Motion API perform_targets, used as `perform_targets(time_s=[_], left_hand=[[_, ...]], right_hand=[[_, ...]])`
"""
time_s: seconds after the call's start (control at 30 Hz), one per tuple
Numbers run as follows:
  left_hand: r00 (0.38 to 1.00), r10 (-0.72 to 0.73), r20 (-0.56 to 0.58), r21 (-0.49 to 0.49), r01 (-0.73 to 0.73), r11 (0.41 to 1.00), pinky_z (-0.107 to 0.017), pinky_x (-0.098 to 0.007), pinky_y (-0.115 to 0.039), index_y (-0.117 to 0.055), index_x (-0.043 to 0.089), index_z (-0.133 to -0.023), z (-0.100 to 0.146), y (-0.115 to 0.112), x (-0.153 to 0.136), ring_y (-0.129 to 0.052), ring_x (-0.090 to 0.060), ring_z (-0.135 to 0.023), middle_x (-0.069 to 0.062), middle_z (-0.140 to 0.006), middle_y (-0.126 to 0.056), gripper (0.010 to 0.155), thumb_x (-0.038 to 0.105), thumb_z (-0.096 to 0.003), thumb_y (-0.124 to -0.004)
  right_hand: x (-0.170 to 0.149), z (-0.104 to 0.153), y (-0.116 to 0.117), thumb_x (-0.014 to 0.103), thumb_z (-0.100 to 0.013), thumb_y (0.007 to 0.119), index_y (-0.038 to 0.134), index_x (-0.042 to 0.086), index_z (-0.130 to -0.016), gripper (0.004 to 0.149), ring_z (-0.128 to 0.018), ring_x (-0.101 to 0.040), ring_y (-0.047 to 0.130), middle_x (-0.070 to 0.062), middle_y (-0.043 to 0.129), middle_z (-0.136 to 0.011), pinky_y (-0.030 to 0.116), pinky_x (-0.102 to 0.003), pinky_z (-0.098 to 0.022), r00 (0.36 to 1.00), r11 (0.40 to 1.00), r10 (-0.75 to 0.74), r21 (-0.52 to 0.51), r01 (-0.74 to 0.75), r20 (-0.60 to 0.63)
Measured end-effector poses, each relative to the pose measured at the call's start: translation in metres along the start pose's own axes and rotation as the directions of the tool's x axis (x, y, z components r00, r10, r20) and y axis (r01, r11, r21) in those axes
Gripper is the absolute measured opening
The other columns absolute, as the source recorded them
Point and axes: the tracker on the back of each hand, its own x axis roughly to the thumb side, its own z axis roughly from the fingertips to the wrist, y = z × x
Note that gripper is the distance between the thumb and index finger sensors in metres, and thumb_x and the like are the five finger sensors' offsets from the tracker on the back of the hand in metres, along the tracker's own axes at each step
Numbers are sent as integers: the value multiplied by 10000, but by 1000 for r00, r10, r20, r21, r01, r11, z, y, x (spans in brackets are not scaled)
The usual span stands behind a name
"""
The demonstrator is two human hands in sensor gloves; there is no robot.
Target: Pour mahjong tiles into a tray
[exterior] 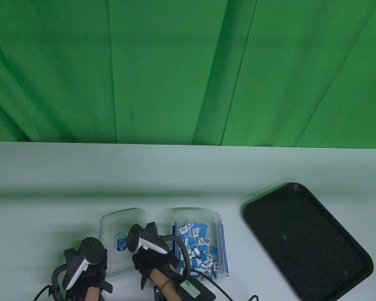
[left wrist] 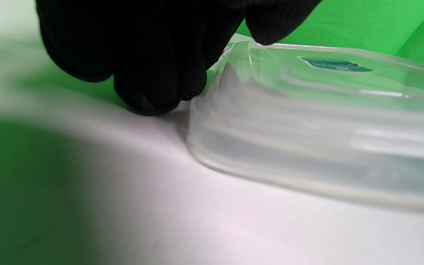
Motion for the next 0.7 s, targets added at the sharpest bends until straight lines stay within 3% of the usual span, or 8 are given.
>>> perform_targets(time_s=[0.57, 0.7], left_hand=[[999, -45, 4, -17, 45, 999, -501, -558, -780, -658, 12, -1094, 0, -1, 6, -984, -295, -589, -197, -830, -900, 566, 383, -671, -600], [998, -63, 0, -2, 63, 998, -499, -562, -781, -663, 11, -1093, 2, 2, 8, -993, -310, -595, -205, -833, -910, 573, 393, -673, -582]], right_hand=[[4, -3, 6, 452, -706, 651, 229, -59, -1172, 811, -639, -270, 971, -142, 874, -922, 850, -413, -533, 998, 998, 54, 12, -54, -35], [5, 2, 3, 458, -709, 639, 243, -40, -1181, 792, -656, -271, 960, -129, 858, -939, 841, -415, -545, 994, 994, 94, -46, -96, -55]])
